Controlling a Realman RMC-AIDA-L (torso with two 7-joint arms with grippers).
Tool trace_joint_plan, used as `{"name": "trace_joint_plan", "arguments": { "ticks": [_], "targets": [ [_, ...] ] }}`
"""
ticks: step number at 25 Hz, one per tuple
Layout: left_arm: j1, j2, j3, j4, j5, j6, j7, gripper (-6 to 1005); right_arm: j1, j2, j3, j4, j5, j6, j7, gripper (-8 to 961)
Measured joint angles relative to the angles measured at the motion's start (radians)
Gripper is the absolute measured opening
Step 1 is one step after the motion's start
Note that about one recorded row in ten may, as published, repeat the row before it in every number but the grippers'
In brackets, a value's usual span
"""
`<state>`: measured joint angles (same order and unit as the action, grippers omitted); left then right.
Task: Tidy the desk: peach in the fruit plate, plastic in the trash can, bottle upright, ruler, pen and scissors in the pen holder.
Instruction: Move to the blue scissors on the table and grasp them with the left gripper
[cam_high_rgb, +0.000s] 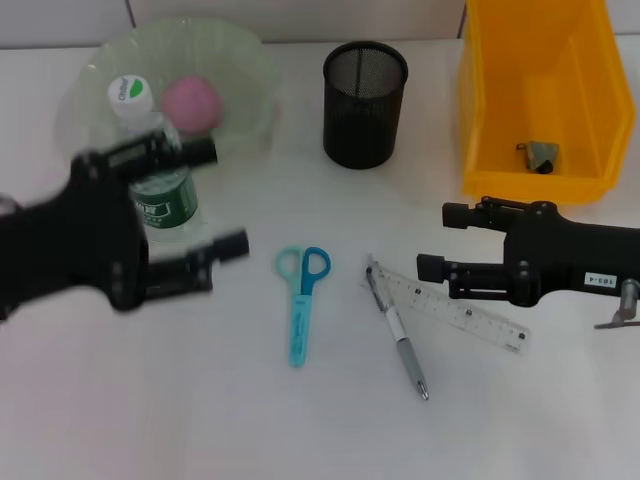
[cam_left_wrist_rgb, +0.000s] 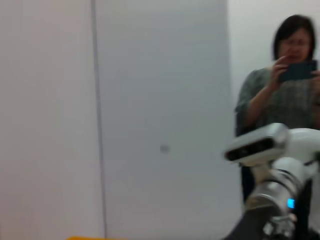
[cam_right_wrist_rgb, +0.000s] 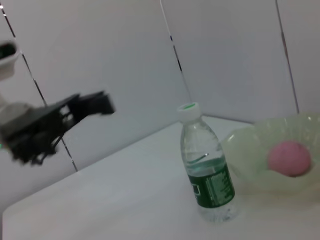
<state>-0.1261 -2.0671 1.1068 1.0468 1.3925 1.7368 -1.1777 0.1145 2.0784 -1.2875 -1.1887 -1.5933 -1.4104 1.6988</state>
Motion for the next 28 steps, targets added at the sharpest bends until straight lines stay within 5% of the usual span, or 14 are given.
{"name": "trace_joint_plan", "arguments": {
  "ticks": [2, 4, 9, 13, 20, 22, 28],
  "targets": [
    [-0.022, 0.004, -0.021, -0.21, 0.002, 0.056, 0.223, 811, 0.003, 0.0, 0.002, -0.042, -0.045, 0.0, 0.069, 826],
    [-0.024, 0.005, -0.023, -0.242, 0.006, 0.058, 0.254, 811, 0.005, 0.001, 0.002, -0.069, -0.081, 0.004, 0.1, 826],
    [-0.027, 0.0, -0.023, -0.251, 0.044, 0.048, 0.219, 811, 0.004, 0.003, 0.003, -0.072, -0.102, 0.007, 0.108, 826],
    [-0.037, -0.003, 0.029, -0.183, 0.06, 0.001, 0.018, 811, -0.007, 0.005, 0.004, -0.04, -0.097, 0.005, 0.05, 826],
    [0.026, -0.005, 0.243, 0.166, 0.151, -0.284, -0.47, 810, -0.044, 0.006, 0.018, 0.013, -0.097, -0.036, -0.052, 825],
    [0.059, -0.005, 0.316, 0.355, 0.266, -0.376, -0.713, 810, -0.071, 0.006, 0.027, 0.02, -0.095, -0.041, -0.085, 825],
    [0.046, -0.005, 0.418, 0.574, 0.546, -0.442, -1.134, 811, -0.094, 0.007, 0.044, 0.065, -0.089, -0.043, -0.161, 825]
  ]
}}
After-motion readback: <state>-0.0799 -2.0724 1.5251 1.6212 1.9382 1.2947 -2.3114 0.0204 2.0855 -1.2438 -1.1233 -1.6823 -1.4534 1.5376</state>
